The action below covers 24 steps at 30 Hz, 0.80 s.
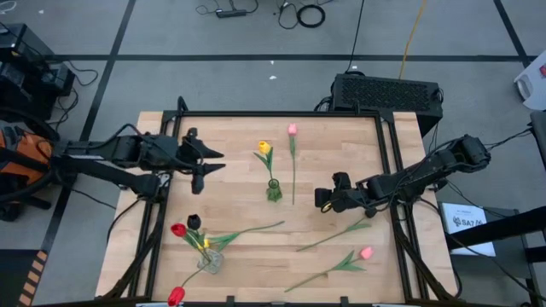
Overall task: Sort flowers into vase by color
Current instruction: Put the bottom pink tulip into the green vase
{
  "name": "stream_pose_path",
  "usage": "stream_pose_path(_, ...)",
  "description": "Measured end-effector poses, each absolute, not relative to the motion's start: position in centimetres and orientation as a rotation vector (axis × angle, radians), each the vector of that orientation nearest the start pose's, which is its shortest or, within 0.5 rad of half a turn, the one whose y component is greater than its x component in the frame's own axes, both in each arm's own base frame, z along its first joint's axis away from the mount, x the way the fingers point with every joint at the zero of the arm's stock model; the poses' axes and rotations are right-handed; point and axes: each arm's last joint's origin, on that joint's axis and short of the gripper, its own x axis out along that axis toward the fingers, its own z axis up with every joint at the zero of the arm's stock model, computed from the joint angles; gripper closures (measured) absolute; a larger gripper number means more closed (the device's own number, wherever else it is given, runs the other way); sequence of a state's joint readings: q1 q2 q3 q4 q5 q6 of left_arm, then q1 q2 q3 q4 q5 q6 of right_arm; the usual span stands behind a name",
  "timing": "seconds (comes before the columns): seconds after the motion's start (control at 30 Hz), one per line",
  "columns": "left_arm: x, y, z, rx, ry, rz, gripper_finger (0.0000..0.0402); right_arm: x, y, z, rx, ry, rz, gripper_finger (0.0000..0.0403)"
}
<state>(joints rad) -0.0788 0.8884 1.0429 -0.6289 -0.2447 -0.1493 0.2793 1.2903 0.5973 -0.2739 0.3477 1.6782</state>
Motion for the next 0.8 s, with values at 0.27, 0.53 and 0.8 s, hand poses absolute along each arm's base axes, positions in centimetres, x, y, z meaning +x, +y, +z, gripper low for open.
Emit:
stream_pose_path(0.27, 13.9, 0.2, 30.7, -0.150, 0.375, 0.225, 0.0256, 22.7, 4.4, 17.2, 1.369, 0.529, -0.801, 0.0403)
stream_pose_path(0.53, 12.0, 0.3, 30.2, -0.091, 0.319, 0.192, 0.0256, 25.1, 5.4, 21.8, 1.404, 0.554, -0.875, 0.0403)
stream_pose_path(0.8, 9.6, 0.3, 30.6, -0.009, 0.272, 0.164, 0.0256, 30.9, 10.2, 29.3, 1.312, 0.768, -1.295, 0.0403)
